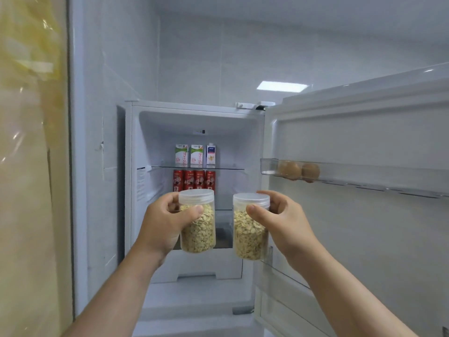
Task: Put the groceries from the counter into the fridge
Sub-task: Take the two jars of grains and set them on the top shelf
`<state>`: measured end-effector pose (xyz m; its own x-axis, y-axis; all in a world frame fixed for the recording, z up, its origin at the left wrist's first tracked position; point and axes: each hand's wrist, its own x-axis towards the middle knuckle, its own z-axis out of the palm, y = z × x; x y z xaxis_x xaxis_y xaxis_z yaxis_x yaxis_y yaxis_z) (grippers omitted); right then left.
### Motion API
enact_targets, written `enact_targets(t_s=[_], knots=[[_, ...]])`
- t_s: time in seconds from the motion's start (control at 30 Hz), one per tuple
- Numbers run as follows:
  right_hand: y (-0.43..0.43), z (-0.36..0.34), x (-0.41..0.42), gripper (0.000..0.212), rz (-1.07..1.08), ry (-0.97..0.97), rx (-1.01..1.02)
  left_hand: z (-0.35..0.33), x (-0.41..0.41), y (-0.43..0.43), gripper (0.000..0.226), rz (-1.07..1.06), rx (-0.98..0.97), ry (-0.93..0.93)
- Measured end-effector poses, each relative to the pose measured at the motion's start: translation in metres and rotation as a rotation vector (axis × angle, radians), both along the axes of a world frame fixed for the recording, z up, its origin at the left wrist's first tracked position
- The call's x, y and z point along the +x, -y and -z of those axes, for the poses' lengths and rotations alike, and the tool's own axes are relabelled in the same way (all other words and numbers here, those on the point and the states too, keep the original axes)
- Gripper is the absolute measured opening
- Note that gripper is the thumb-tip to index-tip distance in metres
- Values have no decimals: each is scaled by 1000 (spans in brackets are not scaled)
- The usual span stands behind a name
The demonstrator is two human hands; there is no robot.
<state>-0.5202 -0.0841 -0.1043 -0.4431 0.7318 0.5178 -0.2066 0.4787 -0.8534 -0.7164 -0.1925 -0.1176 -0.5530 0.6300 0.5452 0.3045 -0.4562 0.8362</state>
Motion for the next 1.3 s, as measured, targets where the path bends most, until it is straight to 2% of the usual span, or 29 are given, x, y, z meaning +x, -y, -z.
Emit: enact_targets(t_s=[0.1,0.47,0.7,0.87,1.03,1.3], knots=[[-17,-8,-26,46,3,-28,16,-10,-22,-15,45,-18,6,-17],[-101,-28,-124,46,8,-115,67,-30,-93,-102,21,-153,9,-53],[-163,-35,-166,59,-9,-190,59,-48,-128,-164,39,-186,77,-51],[-200,-45,-190,42,22,-250,33,-62,-147,-204,39,-152,138,-29],[-227,-61,-212,68,109,-262,47,-77,-168,-240,20,-100,166,-31],[-265,-78,-251,69,198,-299,89,-104,-219,-290,11,10,220,-70]])
